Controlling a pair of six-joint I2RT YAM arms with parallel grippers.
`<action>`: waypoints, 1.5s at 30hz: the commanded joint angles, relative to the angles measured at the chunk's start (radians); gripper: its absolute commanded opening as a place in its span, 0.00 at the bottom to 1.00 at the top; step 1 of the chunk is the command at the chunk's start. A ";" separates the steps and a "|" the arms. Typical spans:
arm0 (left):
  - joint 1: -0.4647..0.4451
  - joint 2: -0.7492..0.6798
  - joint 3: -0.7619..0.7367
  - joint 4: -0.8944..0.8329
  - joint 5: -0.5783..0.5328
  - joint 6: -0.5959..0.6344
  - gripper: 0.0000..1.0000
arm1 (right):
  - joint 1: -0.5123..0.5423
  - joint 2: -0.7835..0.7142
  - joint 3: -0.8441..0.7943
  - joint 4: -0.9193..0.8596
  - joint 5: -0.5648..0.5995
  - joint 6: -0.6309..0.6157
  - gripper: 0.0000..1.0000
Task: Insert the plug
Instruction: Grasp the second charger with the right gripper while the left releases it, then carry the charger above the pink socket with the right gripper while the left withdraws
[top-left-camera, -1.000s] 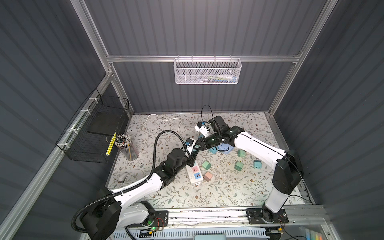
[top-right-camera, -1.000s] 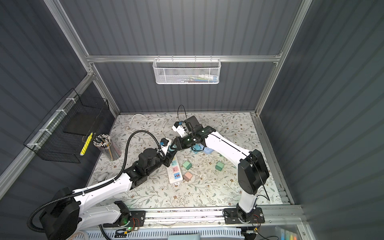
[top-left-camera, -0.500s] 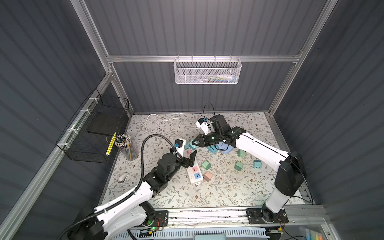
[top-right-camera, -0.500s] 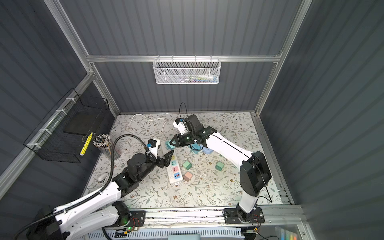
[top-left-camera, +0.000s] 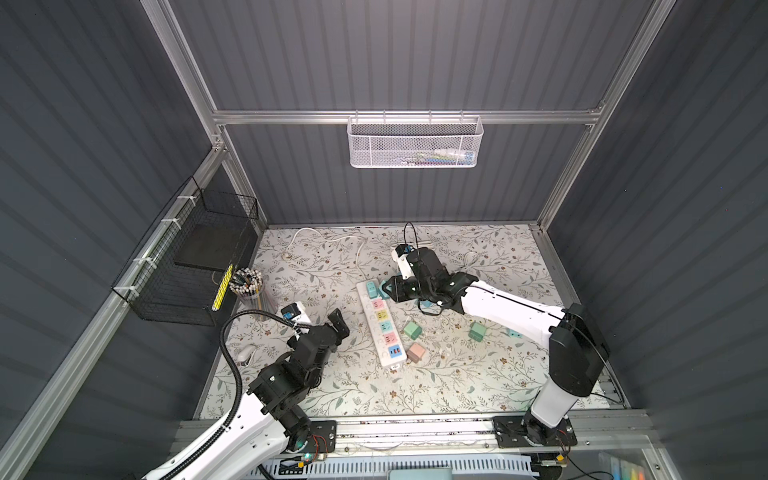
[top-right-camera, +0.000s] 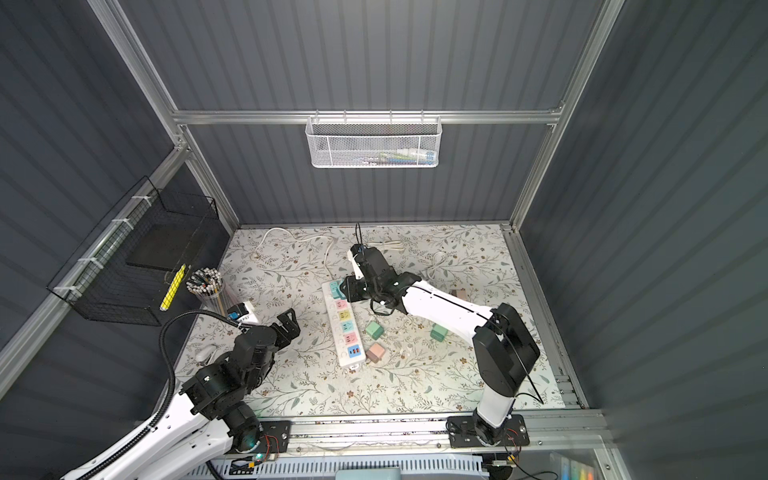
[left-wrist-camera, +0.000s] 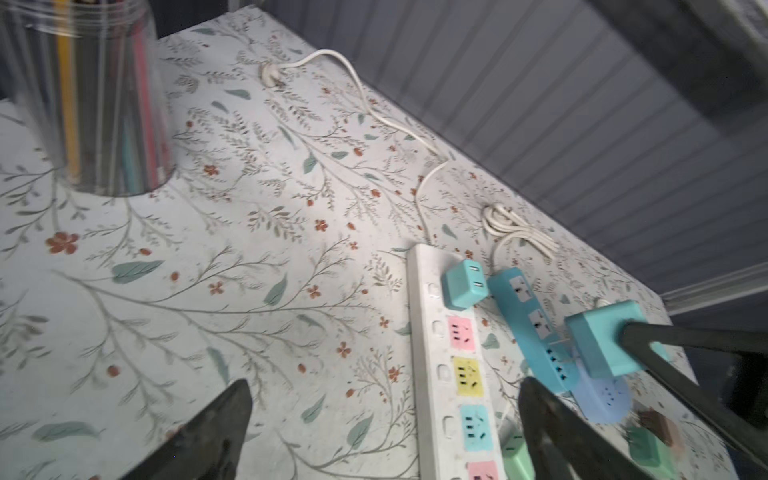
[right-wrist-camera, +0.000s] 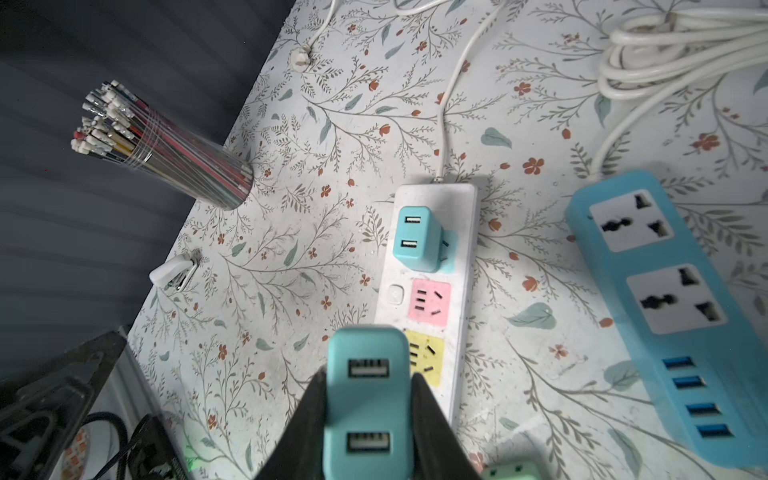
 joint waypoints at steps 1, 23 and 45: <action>-0.001 0.012 0.051 -0.104 -0.067 -0.080 1.00 | 0.029 0.054 0.017 0.052 0.103 0.014 0.20; -0.002 -0.024 0.009 -0.092 -0.050 -0.055 1.00 | 0.065 0.245 0.076 0.082 0.265 0.029 0.20; -0.001 -0.052 0.013 -0.112 -0.071 -0.034 1.00 | 0.092 0.315 0.152 -0.012 0.317 0.045 0.20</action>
